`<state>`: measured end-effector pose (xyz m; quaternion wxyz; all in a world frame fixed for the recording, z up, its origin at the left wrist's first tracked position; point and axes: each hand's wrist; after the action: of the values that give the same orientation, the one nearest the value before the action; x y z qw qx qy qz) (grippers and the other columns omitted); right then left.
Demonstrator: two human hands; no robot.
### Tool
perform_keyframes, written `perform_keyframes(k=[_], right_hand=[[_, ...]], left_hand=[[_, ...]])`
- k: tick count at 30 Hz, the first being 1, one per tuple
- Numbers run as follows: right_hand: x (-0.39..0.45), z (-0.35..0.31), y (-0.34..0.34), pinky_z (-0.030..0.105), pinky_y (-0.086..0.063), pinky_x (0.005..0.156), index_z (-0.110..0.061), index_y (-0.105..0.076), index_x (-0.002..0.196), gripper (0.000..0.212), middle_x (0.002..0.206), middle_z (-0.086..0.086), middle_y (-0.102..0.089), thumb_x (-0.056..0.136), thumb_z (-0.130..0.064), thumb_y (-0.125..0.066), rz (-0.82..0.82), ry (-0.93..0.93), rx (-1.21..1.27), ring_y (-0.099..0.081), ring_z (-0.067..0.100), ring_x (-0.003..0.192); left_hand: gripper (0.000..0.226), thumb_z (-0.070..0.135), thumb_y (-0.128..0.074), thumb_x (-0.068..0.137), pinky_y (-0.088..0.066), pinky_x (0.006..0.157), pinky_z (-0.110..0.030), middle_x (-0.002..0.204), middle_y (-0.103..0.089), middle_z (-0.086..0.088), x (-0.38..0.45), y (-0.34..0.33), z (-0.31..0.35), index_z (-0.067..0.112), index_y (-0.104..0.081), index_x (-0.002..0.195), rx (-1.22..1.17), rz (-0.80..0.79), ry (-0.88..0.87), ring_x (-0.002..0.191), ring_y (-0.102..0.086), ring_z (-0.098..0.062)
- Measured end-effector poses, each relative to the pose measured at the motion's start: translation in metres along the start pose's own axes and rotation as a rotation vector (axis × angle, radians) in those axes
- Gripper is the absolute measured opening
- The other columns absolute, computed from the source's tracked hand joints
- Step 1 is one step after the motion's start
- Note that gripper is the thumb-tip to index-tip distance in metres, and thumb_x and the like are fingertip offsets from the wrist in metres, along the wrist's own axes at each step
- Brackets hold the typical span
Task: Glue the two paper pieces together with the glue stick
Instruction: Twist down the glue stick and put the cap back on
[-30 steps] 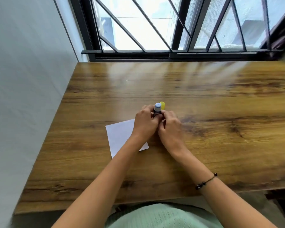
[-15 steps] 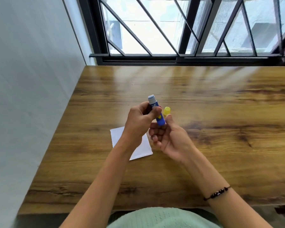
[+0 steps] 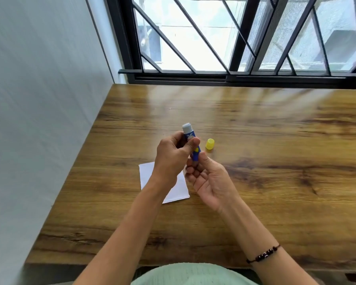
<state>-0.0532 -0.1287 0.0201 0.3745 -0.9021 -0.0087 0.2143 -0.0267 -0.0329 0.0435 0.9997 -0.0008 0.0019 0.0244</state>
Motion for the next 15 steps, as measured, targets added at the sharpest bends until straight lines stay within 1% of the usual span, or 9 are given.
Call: perform_keyframes(k=[1, 3, 5, 6, 9, 10, 12, 15], right_hand=[[0.0002, -0.0006, 0.0004, 0.021, -0.049, 0.051, -0.005, -0.062, 0.089, 0.037, 0.059, 0.005, -0.063, 0.091, -0.037, -0.044, -0.014, -0.034, -0.004, -0.055, 0.011, 0.051], [0.0002, -0.0026, 0.0004, 0.021, -0.049, 0.048, -0.006, -0.065, 0.082, 0.057, 0.058, 0.007, -0.062, 0.089, -0.053, -0.035, -0.028, -0.126, -0.008, -0.055, 0.013, 0.05], [0.0017, -0.0029, 0.001, 0.02, -0.045, 0.043, -0.006, -0.066, 0.072, 0.069, 0.056, 0.008, -0.06, 0.09, -0.059, -0.026, -0.026, -0.192, -0.026, -0.052, 0.014, 0.045], [0.0018, -0.0029, 0.0004, 0.02, -0.043, 0.041, -0.006, -0.064, 0.069, 0.068, 0.054, 0.008, -0.059, 0.091, -0.058, -0.026, -0.024, -0.211, -0.039, -0.051, 0.013, 0.043], [0.0023, -0.0027, -0.0023, 0.02, -0.041, 0.038, -0.007, -0.058, 0.067, 0.051, 0.053, 0.007, -0.057, 0.094, -0.045, -0.036, -0.031, -0.227, -0.022, -0.049, 0.012, 0.041], [0.0027, -0.0027, -0.0032, 0.019, -0.042, 0.039, -0.007, -0.058, 0.07, 0.046, 0.053, 0.006, -0.058, 0.094, -0.041, -0.039, -0.028, -0.215, -0.004, -0.049, 0.011, 0.042], [0.0041, -0.0013, -0.0042, 0.019, -0.044, 0.041, -0.004, -0.059, 0.079, 0.038, 0.055, 0.007, -0.06, 0.094, -0.034, -0.042, -0.011, -0.172, 0.039, -0.052, 0.011, 0.044], [0.0051, 0.0036, -0.0033, 0.019, -0.051, 0.049, -0.001, -0.061, 0.088, 0.029, 0.06, 0.008, -0.065, 0.092, -0.026, -0.047, 0.009, -0.108, 0.076, -0.058, 0.012, 0.05]], left_hand=[[0.012, 0.013, -0.065, 0.083, -0.048, 0.057, -0.013, 0.064, -0.059, 0.003, 0.0001, 0.0003, 0.0003, 0.018, -0.062, 0.072, 0.002, -0.003, 0.001, 0.054, -0.056, 0.001], [0.014, 0.013, -0.065, 0.083, -0.046, 0.053, -0.013, 0.056, -0.059, 0.01, -0.0002, 0.0009, -0.0005, 0.017, -0.061, 0.07, 0.0, 0.002, 0.001, 0.05, -0.056, 0.001], [0.016, 0.012, -0.066, 0.082, -0.045, 0.052, -0.011, 0.05, -0.058, 0.014, -0.0002, 0.0017, -0.0021, 0.019, -0.06, 0.068, 0.005, 0.014, -0.004, 0.05, -0.056, 0.002], [0.016, 0.013, -0.066, 0.082, -0.045, 0.052, -0.01, 0.05, -0.058, 0.015, 0.0, 0.0024, -0.0028, 0.019, -0.061, 0.068, 0.011, 0.018, -0.009, 0.051, -0.055, 0.003], [0.016, 0.014, -0.067, 0.081, -0.047, 0.058, -0.014, 0.053, -0.059, 0.016, 0.0014, 0.0045, -0.0041, 0.022, -0.062, 0.068, 0.031, 0.02, -0.018, 0.056, -0.053, 0.001], [0.016, 0.013, -0.067, 0.081, -0.048, 0.062, -0.017, 0.057, -0.06, 0.014, 0.0017, 0.0053, -0.0044, 0.023, -0.062, 0.07, 0.03, 0.02, -0.015, 0.06, -0.055, -0.002], [0.014, 0.013, -0.066, 0.082, -0.049, 0.068, -0.022, 0.067, -0.062, 0.004, 0.0019, 0.0062, -0.0042, 0.022, -0.063, 0.072, 0.024, 0.017, -0.011, 0.067, -0.057, -0.009], [0.014, 0.013, -0.065, 0.082, -0.05, 0.067, -0.017, 0.071, -0.062, 0.003, 0.0023, 0.0091, -0.004, 0.023, -0.063, 0.074, 0.022, 0.018, -0.007, 0.069, -0.058, -0.008]])
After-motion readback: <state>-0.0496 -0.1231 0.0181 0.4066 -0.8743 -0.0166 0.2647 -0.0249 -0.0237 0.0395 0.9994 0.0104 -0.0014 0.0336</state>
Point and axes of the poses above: each hand's wrist, its own x-axis towards the middle knuckle, its own y-axis out of the back of the hand, z = x × y
